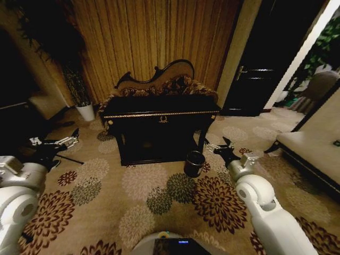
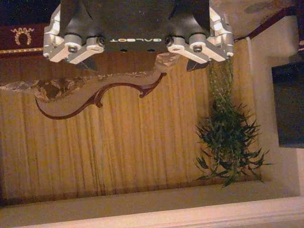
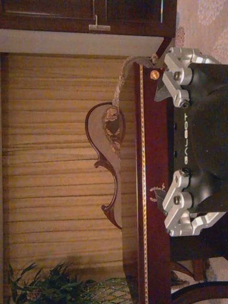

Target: Move to the front of the table and place the trash on the table into the trash bin.

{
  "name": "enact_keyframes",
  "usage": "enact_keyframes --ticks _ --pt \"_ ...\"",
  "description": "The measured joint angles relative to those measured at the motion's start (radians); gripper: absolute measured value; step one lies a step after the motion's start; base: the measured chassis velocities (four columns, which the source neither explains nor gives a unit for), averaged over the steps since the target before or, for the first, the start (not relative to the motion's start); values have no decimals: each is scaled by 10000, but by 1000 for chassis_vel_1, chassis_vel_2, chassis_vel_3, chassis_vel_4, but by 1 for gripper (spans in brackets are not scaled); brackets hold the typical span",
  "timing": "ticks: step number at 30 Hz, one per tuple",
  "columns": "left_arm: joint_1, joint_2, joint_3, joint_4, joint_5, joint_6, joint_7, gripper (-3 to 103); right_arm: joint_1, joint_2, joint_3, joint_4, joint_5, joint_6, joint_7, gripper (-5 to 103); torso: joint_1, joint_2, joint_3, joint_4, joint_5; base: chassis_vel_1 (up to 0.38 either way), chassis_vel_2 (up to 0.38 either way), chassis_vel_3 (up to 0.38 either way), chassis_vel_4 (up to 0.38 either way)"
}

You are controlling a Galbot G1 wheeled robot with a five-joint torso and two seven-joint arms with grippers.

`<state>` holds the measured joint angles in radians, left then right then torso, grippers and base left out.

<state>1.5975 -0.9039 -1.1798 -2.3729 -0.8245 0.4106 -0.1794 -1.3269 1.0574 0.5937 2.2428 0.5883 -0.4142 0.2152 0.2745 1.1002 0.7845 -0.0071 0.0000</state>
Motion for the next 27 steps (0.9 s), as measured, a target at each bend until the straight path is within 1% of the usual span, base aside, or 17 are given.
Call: enact_keyframes --ticks 8,12,14,18,20,25,27 --pt "26 -7 -1 5 7 -14 13 100 -60 17 15 -35 -49 93 -2 100 0 0 0 -6 3 133 -193 -143 178" --pt "40 -7 -17 -8 9 -17 21 100 -107 22 43 -26 -59 109 -5 100 0 0 0 2 -1 135 -182 -130 223" --pt "46 -8 -29 -13 9 -17 21 100 -111 23 45 -16 -62 122 -6 100 0 0 0 3 -4 150 -187 -138 211" --pt "69 -18 -59 -31 9 -20 22 100 -122 23 31 -4 -66 264 -7 100 0 1 0 -5 6 166 -156 -179 150" --pt "100 -46 -82 -49 8 -29 21 100 -130 34 -12 -11 -71 452 -8 100 -9 6 -5 -6 1 134 -120 -151 75" --pt "197 -102 -171 -93 -29 -36 14 100 -169 66 -43 -16 -102 556 -14 100 -2 1 1 3 -6 72 -6 -71 23" --pt "208 -117 -173 -97 -34 -92 14 100 -181 72 -43 -15 -117 564 -14 100 5 -3 4 -1 1 2 50 32 -38"
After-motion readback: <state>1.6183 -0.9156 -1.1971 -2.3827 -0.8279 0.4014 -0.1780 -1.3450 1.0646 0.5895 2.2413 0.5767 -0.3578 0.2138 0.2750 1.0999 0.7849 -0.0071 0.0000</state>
